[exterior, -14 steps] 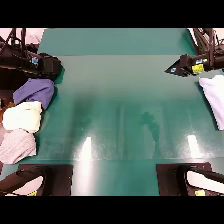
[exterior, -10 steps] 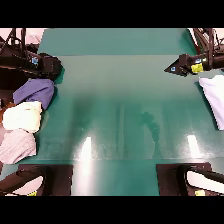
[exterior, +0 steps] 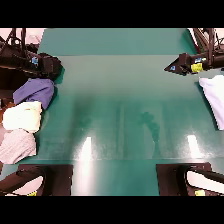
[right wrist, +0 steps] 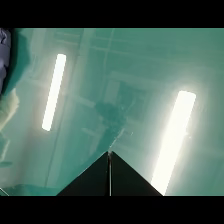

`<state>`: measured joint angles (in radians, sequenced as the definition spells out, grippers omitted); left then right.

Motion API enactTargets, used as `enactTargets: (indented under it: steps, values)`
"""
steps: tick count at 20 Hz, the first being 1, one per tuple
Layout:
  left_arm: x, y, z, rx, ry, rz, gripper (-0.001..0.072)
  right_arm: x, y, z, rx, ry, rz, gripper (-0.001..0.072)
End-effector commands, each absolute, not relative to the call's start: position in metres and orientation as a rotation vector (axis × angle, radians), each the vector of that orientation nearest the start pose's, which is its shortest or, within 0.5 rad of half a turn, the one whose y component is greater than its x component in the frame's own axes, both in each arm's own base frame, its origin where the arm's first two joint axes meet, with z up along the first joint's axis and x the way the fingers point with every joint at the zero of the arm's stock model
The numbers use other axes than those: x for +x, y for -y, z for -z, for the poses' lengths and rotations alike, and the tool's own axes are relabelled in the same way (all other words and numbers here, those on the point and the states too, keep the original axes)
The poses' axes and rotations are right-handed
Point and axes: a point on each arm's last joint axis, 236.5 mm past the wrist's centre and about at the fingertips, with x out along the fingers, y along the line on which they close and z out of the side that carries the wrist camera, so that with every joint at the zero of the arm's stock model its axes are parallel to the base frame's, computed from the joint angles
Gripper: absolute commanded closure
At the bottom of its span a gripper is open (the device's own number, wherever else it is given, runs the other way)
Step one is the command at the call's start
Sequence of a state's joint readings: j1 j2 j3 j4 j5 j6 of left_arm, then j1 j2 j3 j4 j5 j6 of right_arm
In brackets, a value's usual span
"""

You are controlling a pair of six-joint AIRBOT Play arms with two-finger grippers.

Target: Fold the shirts.

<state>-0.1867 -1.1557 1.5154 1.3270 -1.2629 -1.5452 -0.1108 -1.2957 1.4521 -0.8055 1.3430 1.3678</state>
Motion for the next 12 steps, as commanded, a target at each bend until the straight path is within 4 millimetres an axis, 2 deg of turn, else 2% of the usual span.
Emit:
enactTargets:
  steps: [1, 3, 4, 5, 6, 9, 12]
  values:
    - [0.399, 0.132, -0.201, -0.080, -0.862, 0.372, 0.0680, 0.411, -0.115, -0.159, 0.471, -1.022, -0.560, 0.0689]
    - [0.417, 0.122, -0.206, -0.005, -0.788, 0.347, 0.0678, 0.411, -0.115, -0.159, 0.472, -1.022, -0.560, 0.0689]
    - [0.429, 0.110, -0.204, 0.055, -0.763, 0.304, 0.0495, 0.411, -0.115, -0.159, 0.472, -1.022, -0.559, 0.0689]
    - [0.439, 0.096, -0.199, 0.083, -0.757, 0.244, 0.0224, 0.411, -0.115, -0.159, 0.472, -1.022, -0.560, 0.0689]
    - [0.452, 0.078, -0.189, 0.116, -0.761, 0.164, 0.0141, 0.410, -0.115, -0.158, 0.471, -1.023, -0.560, 0.0689]
    - [0.490, 0.034, -0.149, 0.196, -0.793, 0.022, 0.0140, 0.410, -0.116, -0.159, 0.473, -1.023, -0.561, 0.0689]
    - [0.529, -0.010, -0.090, 0.169, -0.840, -0.052, 0.0140, 0.404, -0.117, -0.156, 0.469, -1.050, -0.575, 0.0689]
